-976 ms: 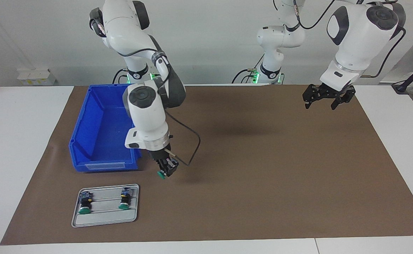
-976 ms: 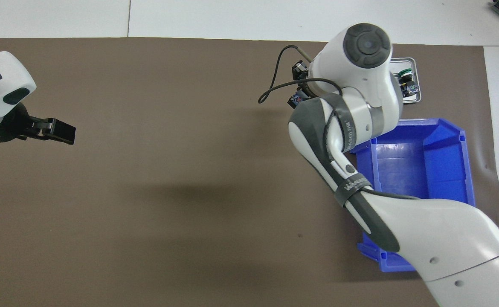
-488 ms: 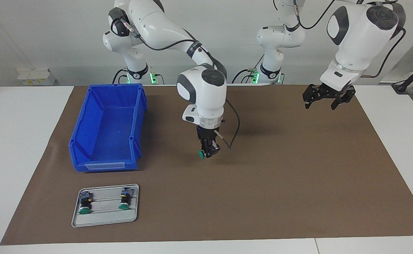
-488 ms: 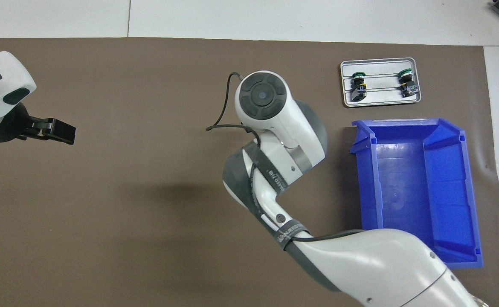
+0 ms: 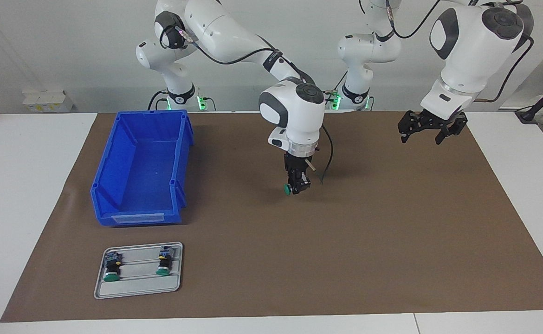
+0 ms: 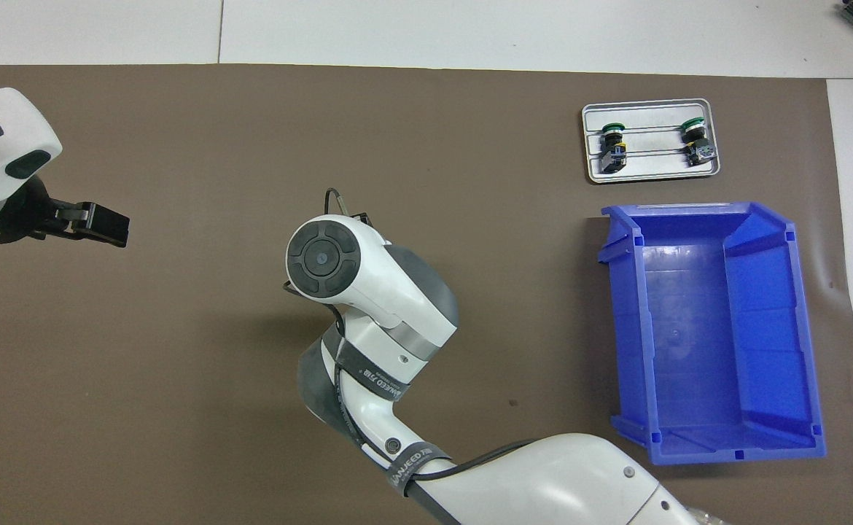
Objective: Place and press button with both arms
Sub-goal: 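Carry the button to the table center and set it down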
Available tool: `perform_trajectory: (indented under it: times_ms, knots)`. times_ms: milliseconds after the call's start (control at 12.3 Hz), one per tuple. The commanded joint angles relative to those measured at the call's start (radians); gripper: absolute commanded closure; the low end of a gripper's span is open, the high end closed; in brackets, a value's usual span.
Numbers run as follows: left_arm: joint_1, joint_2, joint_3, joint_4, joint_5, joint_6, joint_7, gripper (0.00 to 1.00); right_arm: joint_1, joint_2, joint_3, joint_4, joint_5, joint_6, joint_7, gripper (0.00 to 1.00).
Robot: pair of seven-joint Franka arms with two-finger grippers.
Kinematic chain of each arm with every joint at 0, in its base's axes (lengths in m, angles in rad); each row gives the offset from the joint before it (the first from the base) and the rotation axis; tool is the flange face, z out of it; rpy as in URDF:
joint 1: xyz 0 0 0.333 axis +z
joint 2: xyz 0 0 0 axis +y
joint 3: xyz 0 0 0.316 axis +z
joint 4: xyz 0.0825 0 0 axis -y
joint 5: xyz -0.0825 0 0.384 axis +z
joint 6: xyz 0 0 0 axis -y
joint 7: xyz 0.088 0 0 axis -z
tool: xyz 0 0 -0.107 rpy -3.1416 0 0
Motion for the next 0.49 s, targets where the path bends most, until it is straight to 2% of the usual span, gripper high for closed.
perform_trajectory:
  times_ms: [0,163,407]
  knots:
    - [0.002,-0.030,-0.001,-0.033,0.017,0.012,-0.010,0.00,0.006,-0.004,0.002,-0.055,-0.007,0.018,0.093,1.00]
    - [0.002,-0.029,-0.001,-0.033,0.017,0.011,-0.010,0.00,0.010,-0.018,0.002,-0.128,0.003,0.098,0.151,1.00]
    - [0.002,-0.029,-0.001,-0.033,0.017,0.011,-0.010,0.00,0.017,-0.016,0.003,-0.167,0.019,0.129,0.189,1.00]
